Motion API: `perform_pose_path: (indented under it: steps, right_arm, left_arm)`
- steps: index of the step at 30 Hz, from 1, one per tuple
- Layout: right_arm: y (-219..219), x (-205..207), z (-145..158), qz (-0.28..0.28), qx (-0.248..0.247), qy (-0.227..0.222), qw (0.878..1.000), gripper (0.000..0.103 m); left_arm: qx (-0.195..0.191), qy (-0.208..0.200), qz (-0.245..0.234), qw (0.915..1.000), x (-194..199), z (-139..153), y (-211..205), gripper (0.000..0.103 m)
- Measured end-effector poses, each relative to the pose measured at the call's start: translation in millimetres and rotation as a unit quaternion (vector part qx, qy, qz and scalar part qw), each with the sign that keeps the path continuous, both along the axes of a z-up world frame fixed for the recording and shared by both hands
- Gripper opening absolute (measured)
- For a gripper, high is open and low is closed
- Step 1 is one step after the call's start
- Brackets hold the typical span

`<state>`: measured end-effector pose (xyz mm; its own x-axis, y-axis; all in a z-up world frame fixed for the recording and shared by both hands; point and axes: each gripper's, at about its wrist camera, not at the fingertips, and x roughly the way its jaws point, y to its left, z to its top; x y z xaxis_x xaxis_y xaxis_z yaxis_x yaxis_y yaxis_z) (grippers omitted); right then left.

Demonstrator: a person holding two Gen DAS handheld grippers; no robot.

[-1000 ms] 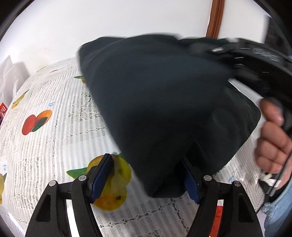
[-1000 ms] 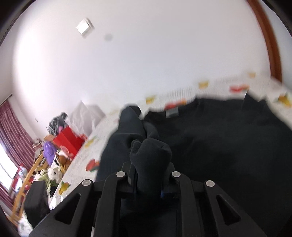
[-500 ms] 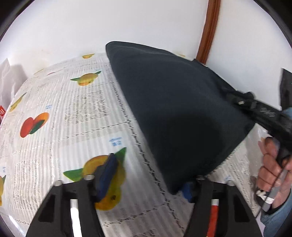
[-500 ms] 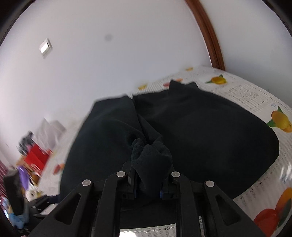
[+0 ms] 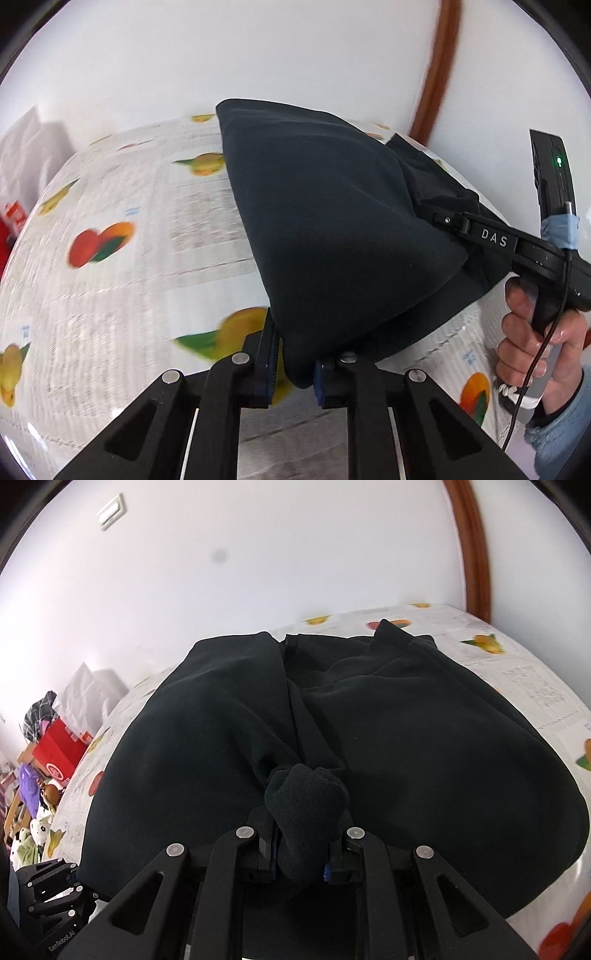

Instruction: Fold small clothes

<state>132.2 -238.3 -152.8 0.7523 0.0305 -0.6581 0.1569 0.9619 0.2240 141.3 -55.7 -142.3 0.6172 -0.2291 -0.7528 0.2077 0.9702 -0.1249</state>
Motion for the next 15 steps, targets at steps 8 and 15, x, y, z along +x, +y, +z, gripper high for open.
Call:
perform_pose_path:
  steps: [8, 15]
  right_arm:
    - [58.4, 27.2, -1.2, 0.065, 0.013, 0.008, 0.998, 0.018]
    - [50.6, 12.9, 4.1, 0.11, 0.078, 0.0, 0.991, 0.052]
  left_arm:
    - [0.006, 0.006, 0.052, 0.9986, -12.3, 1.1, 60.7, 0.015]
    - [0.012, 0.004, 0.031, 0.9994, -31.7, 0.8, 75.2, 0.032]
